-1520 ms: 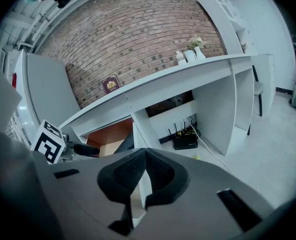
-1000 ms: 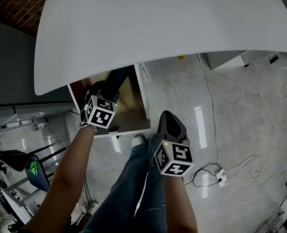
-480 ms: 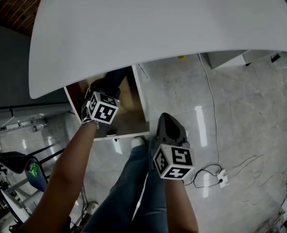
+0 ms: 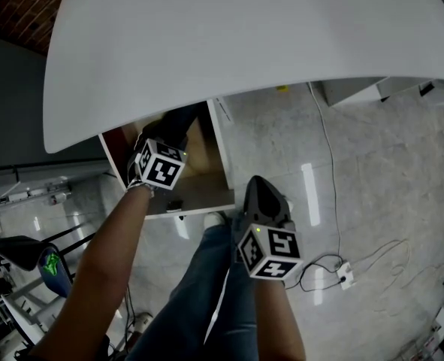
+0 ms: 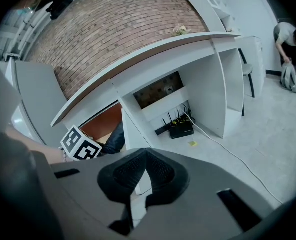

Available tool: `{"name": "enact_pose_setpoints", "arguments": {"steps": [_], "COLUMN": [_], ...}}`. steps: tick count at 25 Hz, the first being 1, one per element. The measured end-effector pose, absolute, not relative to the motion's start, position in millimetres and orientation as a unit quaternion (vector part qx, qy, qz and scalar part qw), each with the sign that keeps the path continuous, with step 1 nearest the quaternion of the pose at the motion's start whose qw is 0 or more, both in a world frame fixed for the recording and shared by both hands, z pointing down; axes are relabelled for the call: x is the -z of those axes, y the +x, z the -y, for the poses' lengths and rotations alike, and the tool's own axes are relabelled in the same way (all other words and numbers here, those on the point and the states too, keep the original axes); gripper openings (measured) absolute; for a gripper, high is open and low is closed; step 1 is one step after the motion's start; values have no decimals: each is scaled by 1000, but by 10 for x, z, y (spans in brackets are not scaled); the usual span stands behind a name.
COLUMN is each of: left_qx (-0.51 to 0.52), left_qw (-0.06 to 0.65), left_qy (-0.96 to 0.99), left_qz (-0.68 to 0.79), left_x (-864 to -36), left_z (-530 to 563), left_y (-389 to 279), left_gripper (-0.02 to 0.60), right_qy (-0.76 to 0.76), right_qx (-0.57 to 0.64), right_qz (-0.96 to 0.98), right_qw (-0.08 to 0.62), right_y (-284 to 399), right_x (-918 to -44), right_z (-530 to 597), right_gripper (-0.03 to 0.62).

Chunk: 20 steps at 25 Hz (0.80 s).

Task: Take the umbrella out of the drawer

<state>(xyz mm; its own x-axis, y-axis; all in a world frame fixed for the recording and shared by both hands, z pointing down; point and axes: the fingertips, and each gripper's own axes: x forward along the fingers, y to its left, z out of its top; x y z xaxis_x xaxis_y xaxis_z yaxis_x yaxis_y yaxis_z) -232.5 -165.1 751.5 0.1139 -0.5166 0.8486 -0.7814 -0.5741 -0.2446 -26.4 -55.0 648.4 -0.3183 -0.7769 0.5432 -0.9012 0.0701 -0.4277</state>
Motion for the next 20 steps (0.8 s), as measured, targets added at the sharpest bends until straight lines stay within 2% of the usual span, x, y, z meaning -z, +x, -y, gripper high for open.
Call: {"name": "enact_pose_setpoints", "arguments": {"steps": [20], "left_qx": [-475], "left_qw": [164], "left_qy": [772], "left_qz": [390], "left_x": [-7060], "left_z": [1377], "left_y": [-2249], "left_gripper": [261], "right_qy": [605], "right_qx": [-316], "right_qz": [727], "right_qw": [75], "right_y": [-209], "right_x": [-5883], "right_z": [596], "right_gripper": [-8]}}
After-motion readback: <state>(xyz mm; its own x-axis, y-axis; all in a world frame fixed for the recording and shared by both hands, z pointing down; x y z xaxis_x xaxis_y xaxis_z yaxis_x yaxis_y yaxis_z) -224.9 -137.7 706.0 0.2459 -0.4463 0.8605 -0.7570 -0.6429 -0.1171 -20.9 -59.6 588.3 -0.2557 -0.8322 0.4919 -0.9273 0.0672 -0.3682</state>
